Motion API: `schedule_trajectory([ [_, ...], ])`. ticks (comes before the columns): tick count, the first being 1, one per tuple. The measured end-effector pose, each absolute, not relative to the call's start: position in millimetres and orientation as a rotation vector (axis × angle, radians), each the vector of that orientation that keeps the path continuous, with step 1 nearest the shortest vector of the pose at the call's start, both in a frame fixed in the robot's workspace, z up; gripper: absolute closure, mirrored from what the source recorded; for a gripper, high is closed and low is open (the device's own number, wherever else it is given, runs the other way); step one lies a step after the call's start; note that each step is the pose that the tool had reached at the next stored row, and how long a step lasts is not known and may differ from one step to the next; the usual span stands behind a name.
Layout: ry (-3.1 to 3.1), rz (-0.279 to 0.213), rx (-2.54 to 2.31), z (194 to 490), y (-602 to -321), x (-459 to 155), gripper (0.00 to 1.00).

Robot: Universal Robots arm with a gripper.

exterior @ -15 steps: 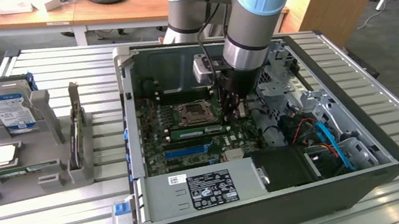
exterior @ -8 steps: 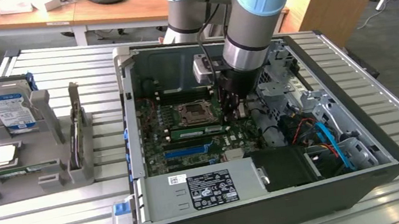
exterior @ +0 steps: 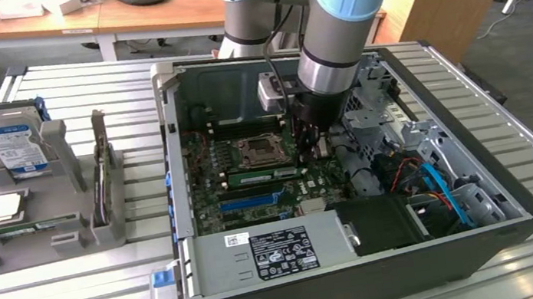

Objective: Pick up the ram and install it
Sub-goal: 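Press down the ram until it locks into place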

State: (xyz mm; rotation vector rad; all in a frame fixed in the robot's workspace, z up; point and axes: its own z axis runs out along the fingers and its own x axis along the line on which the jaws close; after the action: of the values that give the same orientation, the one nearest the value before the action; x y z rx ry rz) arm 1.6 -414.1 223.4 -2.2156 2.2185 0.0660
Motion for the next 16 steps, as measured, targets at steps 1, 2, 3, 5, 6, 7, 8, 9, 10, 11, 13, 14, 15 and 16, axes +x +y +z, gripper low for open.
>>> schedule_trajectory([
  [1,2.218,0.067,-2.215,224,-414,2,0.89],
  [2,2.218,0.066,-2.215,226,-414,2,0.89],
  [3,2.219,0.066,-2.216,227,-414,2,0.89],
  [5,2.219,0.066,-2.216,231,-414,2,0.89],
  [6,2.219,0.066,-2.216,233,-414,2,0.89],
  [7,2.219,0.066,-2.216,235,-414,2,0.89],
  [8,2.219,0.066,-2.216,237,-414,2,0.89],
  [9,2.219,0.066,-2.216,238,-414,2,0.89],
  [10,2.219,0.066,-2.216,239,-414,2,0.89],
  [11,2.219,0.066,-2.216,240,-414,2,0.89],
  [13,2.219,0.066,-2.216,240,-414,2,0.89],
  [14,2.219,0.066,-2.216,240,-414,2,0.89],
  [15,2.219,0.066,-2.216,240,-414,2,0.89],
  [16,2.219,0.066,-2.216,240,-414,2,0.89],
])
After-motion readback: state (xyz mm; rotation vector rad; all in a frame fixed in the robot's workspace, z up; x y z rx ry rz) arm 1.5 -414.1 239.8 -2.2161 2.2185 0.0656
